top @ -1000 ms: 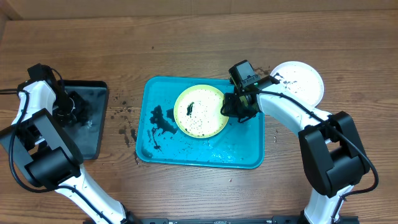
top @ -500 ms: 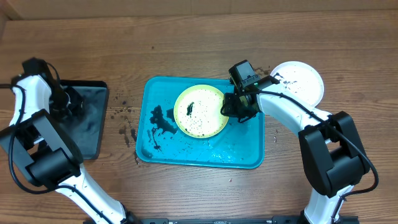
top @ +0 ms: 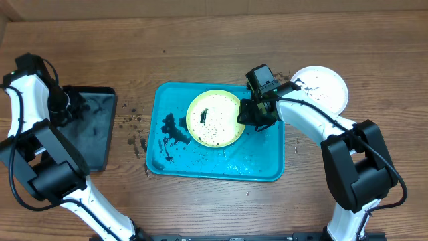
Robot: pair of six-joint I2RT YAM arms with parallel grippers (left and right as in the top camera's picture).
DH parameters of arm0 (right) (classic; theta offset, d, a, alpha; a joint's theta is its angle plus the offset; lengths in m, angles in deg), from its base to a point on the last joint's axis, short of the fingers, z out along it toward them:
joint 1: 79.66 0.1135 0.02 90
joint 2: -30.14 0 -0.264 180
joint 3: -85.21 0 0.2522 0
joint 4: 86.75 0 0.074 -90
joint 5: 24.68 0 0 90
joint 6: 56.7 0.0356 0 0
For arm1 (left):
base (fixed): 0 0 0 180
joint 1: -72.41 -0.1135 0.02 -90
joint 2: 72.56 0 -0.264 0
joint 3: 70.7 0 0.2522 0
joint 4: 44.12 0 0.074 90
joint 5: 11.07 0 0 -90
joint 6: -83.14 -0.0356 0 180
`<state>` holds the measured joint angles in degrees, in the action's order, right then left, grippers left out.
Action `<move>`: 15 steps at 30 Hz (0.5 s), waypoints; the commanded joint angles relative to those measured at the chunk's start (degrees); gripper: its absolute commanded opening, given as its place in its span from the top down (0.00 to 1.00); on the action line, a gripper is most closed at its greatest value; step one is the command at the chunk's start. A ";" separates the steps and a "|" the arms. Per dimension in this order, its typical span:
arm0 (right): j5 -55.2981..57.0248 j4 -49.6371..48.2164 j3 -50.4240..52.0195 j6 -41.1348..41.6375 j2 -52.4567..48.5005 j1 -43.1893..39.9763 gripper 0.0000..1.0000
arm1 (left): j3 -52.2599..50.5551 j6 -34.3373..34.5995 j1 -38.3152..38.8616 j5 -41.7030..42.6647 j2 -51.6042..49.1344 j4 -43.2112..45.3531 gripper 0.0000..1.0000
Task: Clean dirty plates on tray and stack at the side
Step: 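Lift the sponge and move it over the yellow-rimmed plate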
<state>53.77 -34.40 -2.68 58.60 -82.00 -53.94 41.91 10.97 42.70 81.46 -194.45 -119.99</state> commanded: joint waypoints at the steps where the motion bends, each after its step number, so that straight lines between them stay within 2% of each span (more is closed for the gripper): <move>1: 0.37 -0.55 0.24 0.24 -0.07 0.26 0.96 | -2.25 -1.14 -0.15 2.49 0.07 -0.26 0.96; 7: -0.11 -0.66 0.24 0.66 -0.07 0.33 0.96 | 1.46 -4.83 -0.15 5.09 1.64 -4.37 0.96; 15: -3.10 -1.31 0.24 0.04 -0.07 4.09 0.96 | 2.99 -9.11 0.59 19.21 9.57 -5.95 0.96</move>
<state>52.20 -35.49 -2.68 59.45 -82.00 -52.78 42.74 4.69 42.70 92.19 -190.89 -125.39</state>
